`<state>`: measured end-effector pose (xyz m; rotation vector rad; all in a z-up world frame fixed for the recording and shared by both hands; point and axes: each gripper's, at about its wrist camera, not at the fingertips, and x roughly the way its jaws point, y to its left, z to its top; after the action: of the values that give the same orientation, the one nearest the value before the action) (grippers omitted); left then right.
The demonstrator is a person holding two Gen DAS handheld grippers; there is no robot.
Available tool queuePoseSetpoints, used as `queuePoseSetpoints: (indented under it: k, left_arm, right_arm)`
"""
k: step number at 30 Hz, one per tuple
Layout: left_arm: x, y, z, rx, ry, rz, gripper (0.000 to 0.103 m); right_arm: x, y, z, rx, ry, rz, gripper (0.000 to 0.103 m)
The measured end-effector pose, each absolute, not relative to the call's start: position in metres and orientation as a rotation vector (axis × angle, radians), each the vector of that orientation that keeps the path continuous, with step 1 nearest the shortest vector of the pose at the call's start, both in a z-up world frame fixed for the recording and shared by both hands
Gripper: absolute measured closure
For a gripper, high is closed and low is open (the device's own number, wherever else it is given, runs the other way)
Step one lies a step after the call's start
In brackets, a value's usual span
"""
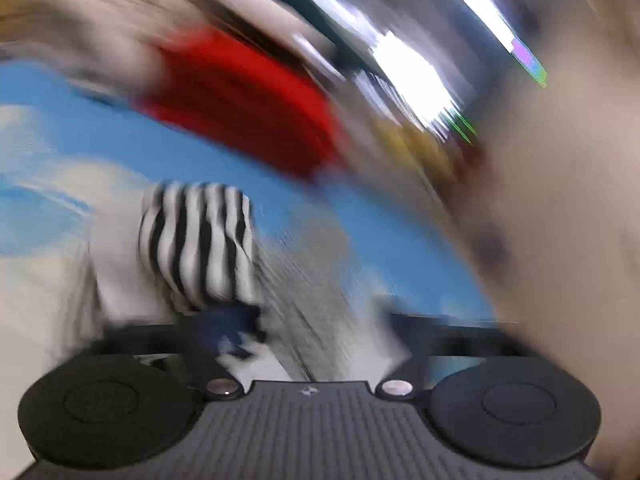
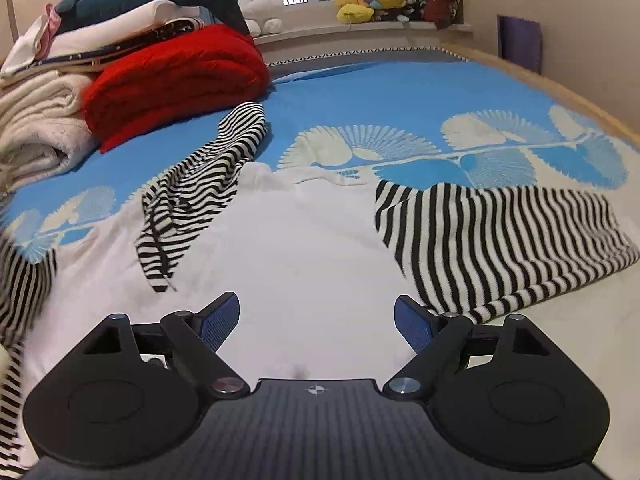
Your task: Fold small clothes
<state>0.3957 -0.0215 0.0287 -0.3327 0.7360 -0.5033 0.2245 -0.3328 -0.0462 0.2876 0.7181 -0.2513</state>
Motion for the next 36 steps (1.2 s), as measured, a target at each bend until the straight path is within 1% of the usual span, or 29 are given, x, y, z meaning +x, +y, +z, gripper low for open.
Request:
queuePoseSetpoints:
  k: [1, 3, 4, 6, 8, 11, 14, 20, 24, 27, 29, 31, 33, 35, 36]
  left_arm:
    - [0.377, -0.059, 0.021, -0.197, 0.736, -0.513, 0.000]
    - [0.351, -0.098, 0.009, 0.032, 0.711, -0.525, 0.000]
    - [0.343, -0.105, 0.005, 0.117, 0.710, -0.518, 0.000]
    - [0.333, -0.102, 0.005, 0.179, 0.692, -0.481, 0.000]
    - [0.332, -0.081, 0.011, 0.143, 0.723, -0.379, 0.000]
    - [0.336, -0.038, 0.014, -0.006, 0.785, -0.243, 0.000]
    - [0.343, 0.005, 0.001, -0.103, 0.799, -0.009, 0.000]
    - [0.378, 0.059, -0.030, -0.085, 0.891, 0.208, 0.000]
    - [0.394, 0.066, -0.033, -0.082, 0.919, 0.194, 0.000]
    - [0.397, 0.066, -0.037, -0.069, 0.928, 0.222, 0.000]
    - [0.403, 0.070, -0.041, -0.082, 0.955, 0.223, 0.000]
    - [0.400, 0.076, -0.041, -0.118, 0.964, 0.207, 0.000]
    - [0.399, 0.081, -0.040, -0.133, 0.972, 0.207, 0.000]
    - [0.400, 0.088, -0.040, -0.153, 0.979, 0.209, 0.000]
    - [0.401, 0.092, -0.040, -0.176, 0.980, 0.203, 0.000]
  right_arm:
    - [0.224, -0.335, -0.046, 0.300, 0.722, -0.250, 0.017]
    - [0.222, -0.342, -0.046, 0.319, 0.728, -0.262, 0.017]
    - [0.220, -0.346, -0.046, 0.325, 0.730, -0.270, 0.017]
    - [0.214, -0.355, -0.045, 0.344, 0.727, -0.280, 0.017]
    - [0.211, -0.362, -0.046, 0.359, 0.734, -0.273, 0.017]
    - [0.210, -0.368, -0.049, 0.396, 0.755, -0.264, 0.017]
    - [0.213, -0.368, -0.048, 0.468, 0.750, -0.225, 0.017]
    - [0.231, -0.339, -0.039, 0.469, 0.727, -0.097, 0.017]
    - [0.295, -0.299, -0.025, 0.392, 0.851, 0.030, 0.017]
    - [0.362, -0.261, -0.014, 0.340, 0.877, 0.008, 0.017]
    - [0.405, -0.237, -0.017, 0.327, 0.890, -0.023, 0.017]
    - [0.441, -0.218, -0.031, 0.340, 0.897, -0.078, 0.017]
    - [0.468, -0.210, -0.058, 0.433, 0.943, -0.161, 0.017]
    - [0.483, -0.209, -0.082, 0.469, 0.990, -0.278, 0.020]
    - [0.487, -0.208, -0.091, 0.439, 1.002, -0.339, 0.027]
